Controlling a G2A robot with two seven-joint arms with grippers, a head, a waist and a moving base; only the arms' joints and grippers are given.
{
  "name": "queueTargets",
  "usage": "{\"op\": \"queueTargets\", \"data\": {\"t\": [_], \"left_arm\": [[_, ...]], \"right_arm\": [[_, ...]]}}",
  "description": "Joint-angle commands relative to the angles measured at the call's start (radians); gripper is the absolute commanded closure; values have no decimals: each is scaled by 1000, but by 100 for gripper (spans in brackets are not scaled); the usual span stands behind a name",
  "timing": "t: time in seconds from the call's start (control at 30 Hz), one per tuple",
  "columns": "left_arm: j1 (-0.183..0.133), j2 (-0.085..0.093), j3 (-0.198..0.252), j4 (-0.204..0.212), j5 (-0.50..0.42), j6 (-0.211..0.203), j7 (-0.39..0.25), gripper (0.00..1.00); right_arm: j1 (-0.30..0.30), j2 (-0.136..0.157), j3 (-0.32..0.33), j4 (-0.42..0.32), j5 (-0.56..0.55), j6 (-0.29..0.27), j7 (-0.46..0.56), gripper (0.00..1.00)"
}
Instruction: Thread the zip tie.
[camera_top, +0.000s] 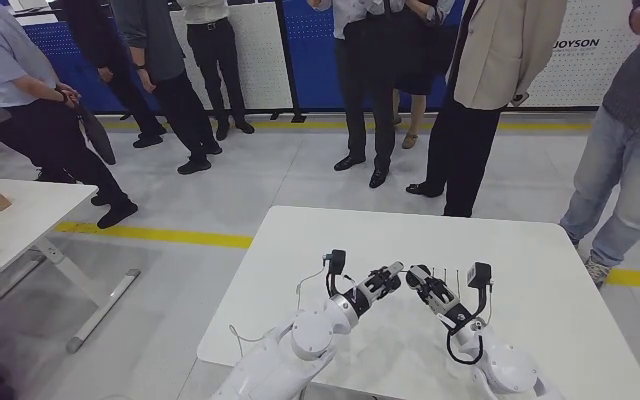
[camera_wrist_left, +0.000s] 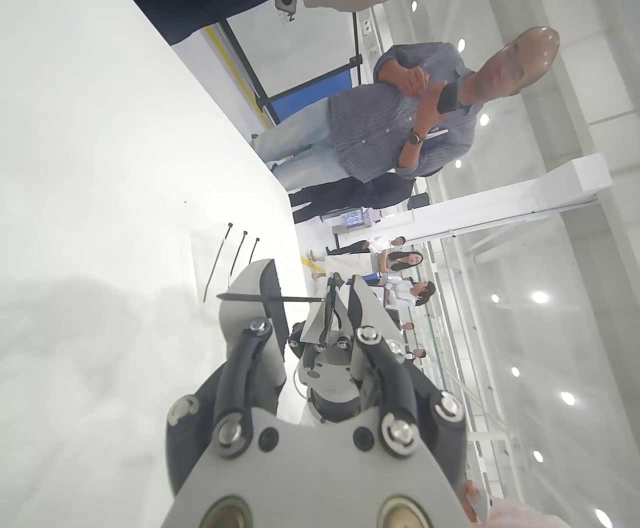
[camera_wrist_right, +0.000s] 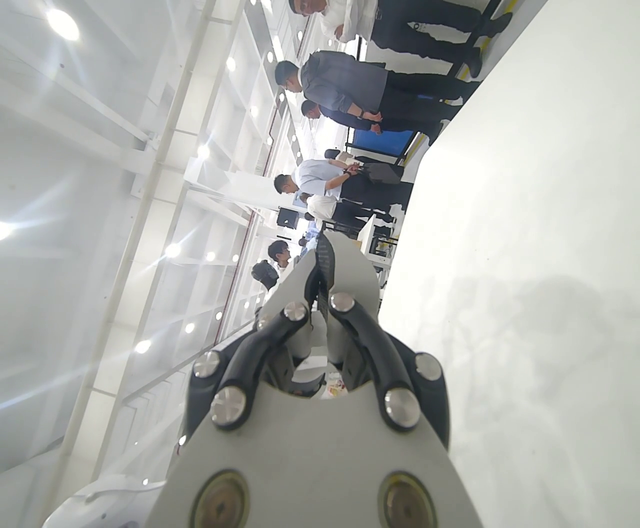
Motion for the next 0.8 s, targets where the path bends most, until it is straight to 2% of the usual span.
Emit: {"op": "queueTargets", "data": {"t": [0.0, 0.1, 0.13, 0.2, 0.23, 0.3, 0.7, 0.77], "left_arm": [[2, 1, -3, -1, 3, 2, -5, 63], [4, 1, -8, -5, 5, 1, -8, 67], [5, 1, -9, -6, 6, 1, -9, 72], [6, 1, -11, -7, 6, 1, -11, 76], [6, 0, -11, -7, 7, 0, -13, 86], [6, 0, -12, -6, 5, 2, -16, 100], [2, -5, -13, 3, 6, -1, -15, 100], [2, -6, -14, 1, 2, -2, -16, 100]], "right_arm": [[0, 0, 0, 0, 0, 0, 0, 100], [0, 0, 0, 0, 0, 0, 0, 100], [0, 0, 0, 0, 0, 0, 0, 100], [0, 0, 0, 0, 0, 0, 0, 100], [0, 0, 0, 0, 0, 0, 0, 100], [0, 0, 0, 0, 0, 0, 0, 100], [0, 0, 0, 0, 0, 0, 0, 100], [-5, -1, 2, -6, -2, 6, -7, 22]]}}
